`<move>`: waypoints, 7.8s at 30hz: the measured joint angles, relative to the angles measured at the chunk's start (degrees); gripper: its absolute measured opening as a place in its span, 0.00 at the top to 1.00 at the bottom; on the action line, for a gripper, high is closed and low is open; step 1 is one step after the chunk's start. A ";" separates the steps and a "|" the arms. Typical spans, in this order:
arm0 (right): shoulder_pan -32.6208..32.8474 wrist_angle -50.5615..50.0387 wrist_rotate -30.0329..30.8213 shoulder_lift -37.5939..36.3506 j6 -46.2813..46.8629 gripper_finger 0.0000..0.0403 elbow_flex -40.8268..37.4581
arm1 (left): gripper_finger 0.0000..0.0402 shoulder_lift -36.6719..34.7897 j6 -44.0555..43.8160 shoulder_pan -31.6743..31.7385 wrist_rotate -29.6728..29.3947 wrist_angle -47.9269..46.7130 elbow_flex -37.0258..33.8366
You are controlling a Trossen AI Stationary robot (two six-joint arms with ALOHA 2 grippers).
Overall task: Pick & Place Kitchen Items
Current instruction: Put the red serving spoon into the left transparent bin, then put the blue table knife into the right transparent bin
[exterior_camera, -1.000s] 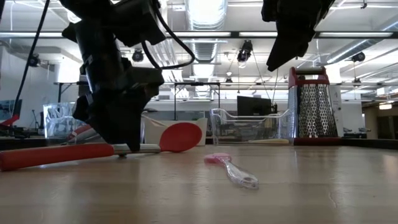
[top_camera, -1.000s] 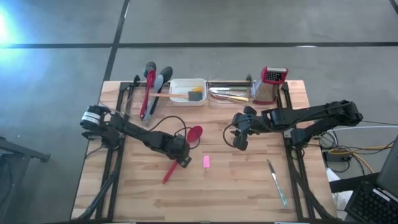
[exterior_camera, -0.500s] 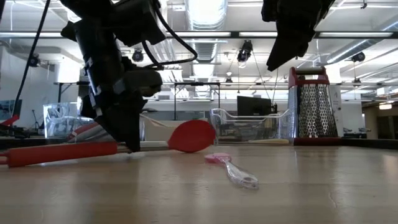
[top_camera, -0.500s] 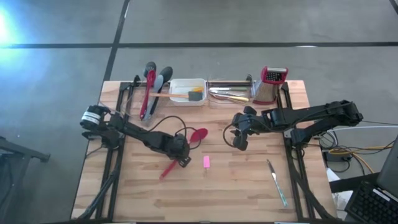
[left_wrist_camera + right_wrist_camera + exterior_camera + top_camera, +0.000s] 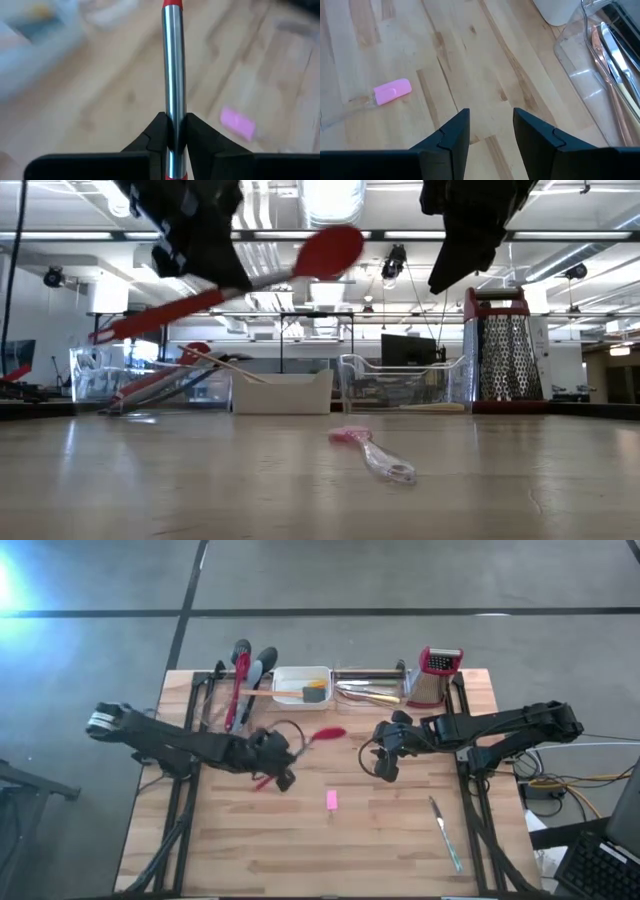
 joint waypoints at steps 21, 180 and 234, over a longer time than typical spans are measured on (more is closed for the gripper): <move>0.07 1.83 -0.02 0.00 0.63 0.67 0.00 | 0.88 -18.13 29.44 27.56 -11.80 0.68 -1.71; 53.48 -6.34 -34.94 21.86 96.00 0.78 -8.36 | 0.41 -30.30 22.22 41.89 31.93 25.44 -15.66; 27.28 -8.69 -11.84 13.37 51.64 0.97 -9.77 | 0.41 -30.32 22.06 41.91 33.76 26.56 -15.65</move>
